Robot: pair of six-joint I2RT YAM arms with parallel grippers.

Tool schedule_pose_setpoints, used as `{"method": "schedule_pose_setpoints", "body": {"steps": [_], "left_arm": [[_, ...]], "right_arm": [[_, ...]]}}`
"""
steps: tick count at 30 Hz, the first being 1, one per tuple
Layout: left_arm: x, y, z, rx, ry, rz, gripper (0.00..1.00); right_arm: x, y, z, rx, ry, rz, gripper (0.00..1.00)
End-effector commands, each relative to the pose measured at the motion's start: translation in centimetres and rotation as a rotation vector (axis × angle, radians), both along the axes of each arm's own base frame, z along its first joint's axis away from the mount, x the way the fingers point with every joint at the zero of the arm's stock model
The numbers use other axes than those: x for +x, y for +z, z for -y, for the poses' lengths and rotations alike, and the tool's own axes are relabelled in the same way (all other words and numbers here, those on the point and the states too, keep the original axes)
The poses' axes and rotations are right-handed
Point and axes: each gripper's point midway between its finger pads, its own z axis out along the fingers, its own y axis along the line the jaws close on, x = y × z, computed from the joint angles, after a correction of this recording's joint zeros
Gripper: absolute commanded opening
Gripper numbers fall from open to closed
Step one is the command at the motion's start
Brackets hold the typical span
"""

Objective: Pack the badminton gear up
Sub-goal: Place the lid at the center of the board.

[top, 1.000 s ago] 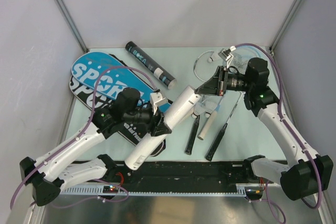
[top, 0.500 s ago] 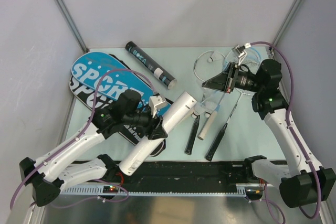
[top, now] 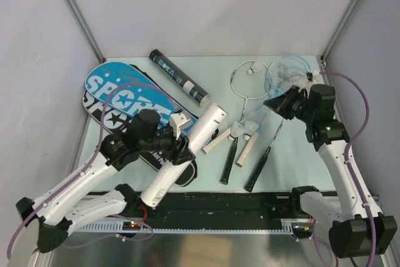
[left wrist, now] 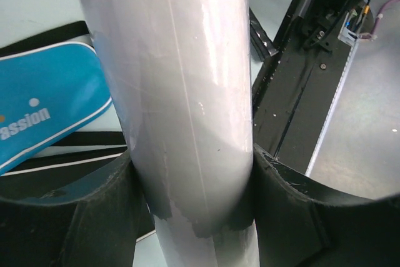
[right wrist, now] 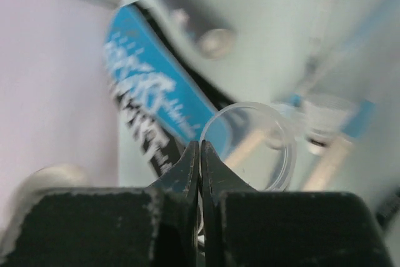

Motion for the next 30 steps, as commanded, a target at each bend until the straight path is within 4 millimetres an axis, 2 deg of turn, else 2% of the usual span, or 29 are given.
{"method": "schedule_pose_setpoints", "body": {"steps": [1,6,11,14,17,22,26,30], "left_arm": [[1.1,2.4,-0.6,-0.05,0.052,0.124,0.41],[1.2,3.0,-1.1,-0.071,0.077,0.161,0.41],[1.3,3.1,-1.2,-0.078,0.088,0.168,0.41],[1.2,3.2,-1.1,-0.082,0.083,0.166,0.41],[1.1,3.2,-1.1,-0.087,0.08,0.165,0.41],[1.0,3.1,-1.0,-0.088,0.075,0.161,0.42],[1.0,3.2,-1.1,-0.09,0.075,0.165,0.42],[0.8,3.2,-0.8,-0.096,0.06,0.157,0.42]], "right_arm": [[0.1,-8.5,7.0,-0.122,-0.413,-0.273,0.0],[-1.9,-14.3,11.4,-0.237,-0.643,-0.454,0.0],[-5.2,-18.9,15.6,-0.325,-0.917,-0.637,0.0],[-6.4,-21.3,16.8,-0.371,-0.995,-0.723,0.0],[-6.0,-23.0,16.5,-0.389,-0.962,-0.752,0.0],[-5.3,-23.8,15.9,-0.403,-0.895,-0.763,0.02],[-5.1,-22.6,16.1,-0.413,-0.881,-0.715,0.18],[-4.5,-20.0,16.4,-0.414,-0.872,-0.6,0.36]]}}
